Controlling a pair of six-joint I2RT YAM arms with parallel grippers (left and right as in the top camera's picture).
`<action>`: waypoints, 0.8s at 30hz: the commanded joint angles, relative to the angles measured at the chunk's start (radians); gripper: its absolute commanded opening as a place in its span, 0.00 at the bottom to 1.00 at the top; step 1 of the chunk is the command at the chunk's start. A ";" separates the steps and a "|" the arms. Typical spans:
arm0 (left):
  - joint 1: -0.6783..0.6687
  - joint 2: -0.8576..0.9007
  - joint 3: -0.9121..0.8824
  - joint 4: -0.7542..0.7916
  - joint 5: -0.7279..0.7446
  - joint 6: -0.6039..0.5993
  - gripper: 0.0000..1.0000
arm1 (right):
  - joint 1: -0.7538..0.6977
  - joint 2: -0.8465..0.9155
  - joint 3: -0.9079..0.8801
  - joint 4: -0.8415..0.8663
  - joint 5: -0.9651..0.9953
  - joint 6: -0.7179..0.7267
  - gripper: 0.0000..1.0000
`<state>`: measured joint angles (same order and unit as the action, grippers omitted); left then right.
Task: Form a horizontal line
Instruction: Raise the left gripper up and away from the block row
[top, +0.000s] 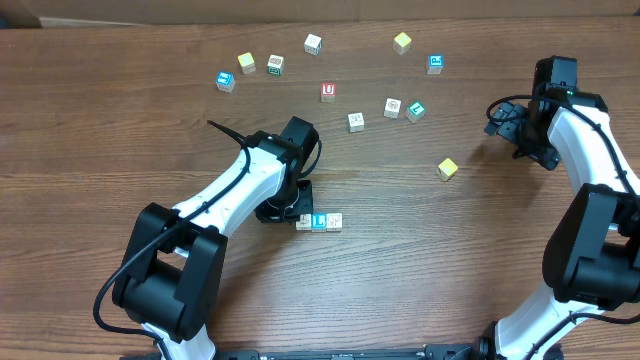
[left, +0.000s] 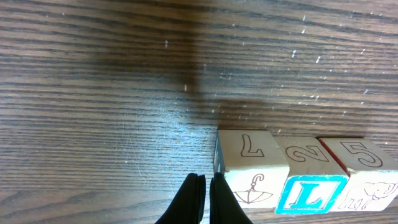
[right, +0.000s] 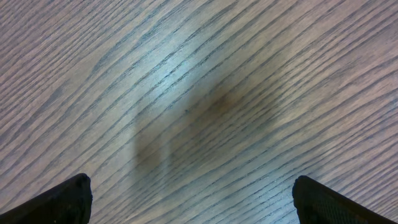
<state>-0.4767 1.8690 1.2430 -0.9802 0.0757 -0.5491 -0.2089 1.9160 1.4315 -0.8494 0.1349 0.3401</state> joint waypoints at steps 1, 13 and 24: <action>-0.004 0.022 -0.012 -0.002 0.011 -0.025 0.04 | -0.001 -0.021 0.021 0.004 0.006 -0.001 1.00; -0.003 0.022 -0.012 0.005 0.003 -0.024 0.04 | -0.001 -0.021 0.021 0.007 0.005 -0.001 1.00; 0.001 0.022 -0.012 0.095 -0.043 -0.024 0.04 | -0.001 -0.021 0.021 0.007 0.003 -0.001 1.00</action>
<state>-0.4763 1.8690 1.2427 -0.8989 0.0513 -0.5522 -0.2089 1.9160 1.4315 -0.8482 0.1349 0.3397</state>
